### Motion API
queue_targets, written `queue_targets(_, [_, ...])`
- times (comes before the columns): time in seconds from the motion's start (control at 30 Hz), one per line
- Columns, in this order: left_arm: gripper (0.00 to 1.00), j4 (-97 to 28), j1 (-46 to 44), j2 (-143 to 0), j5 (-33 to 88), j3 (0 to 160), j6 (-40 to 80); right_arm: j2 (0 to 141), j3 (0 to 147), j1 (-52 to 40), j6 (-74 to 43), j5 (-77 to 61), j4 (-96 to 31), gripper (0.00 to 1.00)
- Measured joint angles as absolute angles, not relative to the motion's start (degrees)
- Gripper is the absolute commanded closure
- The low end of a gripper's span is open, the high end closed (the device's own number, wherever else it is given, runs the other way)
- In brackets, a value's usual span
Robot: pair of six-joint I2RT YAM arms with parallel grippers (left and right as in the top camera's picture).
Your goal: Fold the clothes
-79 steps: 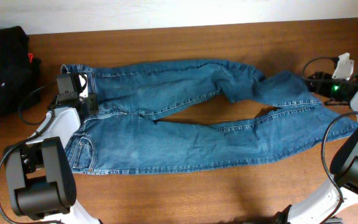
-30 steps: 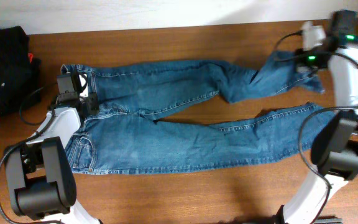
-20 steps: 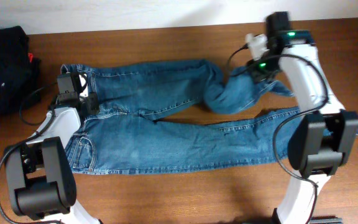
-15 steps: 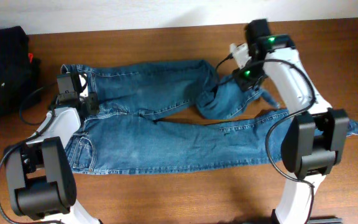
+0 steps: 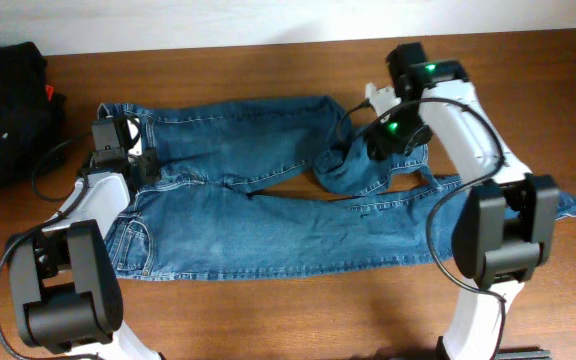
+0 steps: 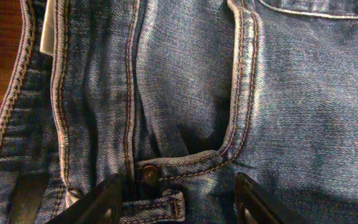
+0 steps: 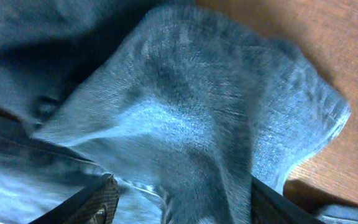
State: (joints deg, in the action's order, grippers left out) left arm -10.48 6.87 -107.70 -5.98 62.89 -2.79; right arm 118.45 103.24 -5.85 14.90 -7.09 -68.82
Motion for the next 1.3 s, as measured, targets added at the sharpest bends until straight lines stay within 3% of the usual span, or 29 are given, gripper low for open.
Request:
queue_targets(0.23, [0.42, -10.5, 6.9, -107.7, -6.0, 62.9, -2.8, 109.4, 106.1, 3.3, 12.1, -14.3, -70.4, 0.29])
queue_targets(0.33, [0.42, -10.5, 6.9, -107.7, -6.0, 62.9, -2.8, 107.2, 106.7, 7.1, 10.9, -15.3, -69.9, 0.35])
queue_targets(0.5, [0.42, -10.4, 6.9, -107.7, -6.0, 62.9, -2.8, 109.6, 105.3, 7.4, 9.6, -16.2, -68.9, 0.69])
queue_targets(0.67, [0.42, -10.4, 6.9, -107.7, -6.0, 62.9, -2.8, 113.6, 101.3, 5.2, 8.2, -16.6, -68.0, 0.83])
queue_targets(1.3, [0.41, -10.4, 6.9, -107.7, -6.0, 62.9, -2.8, 115.2, 85.9, -5.7, 6.6, -16.6, -58.0, 0.8])
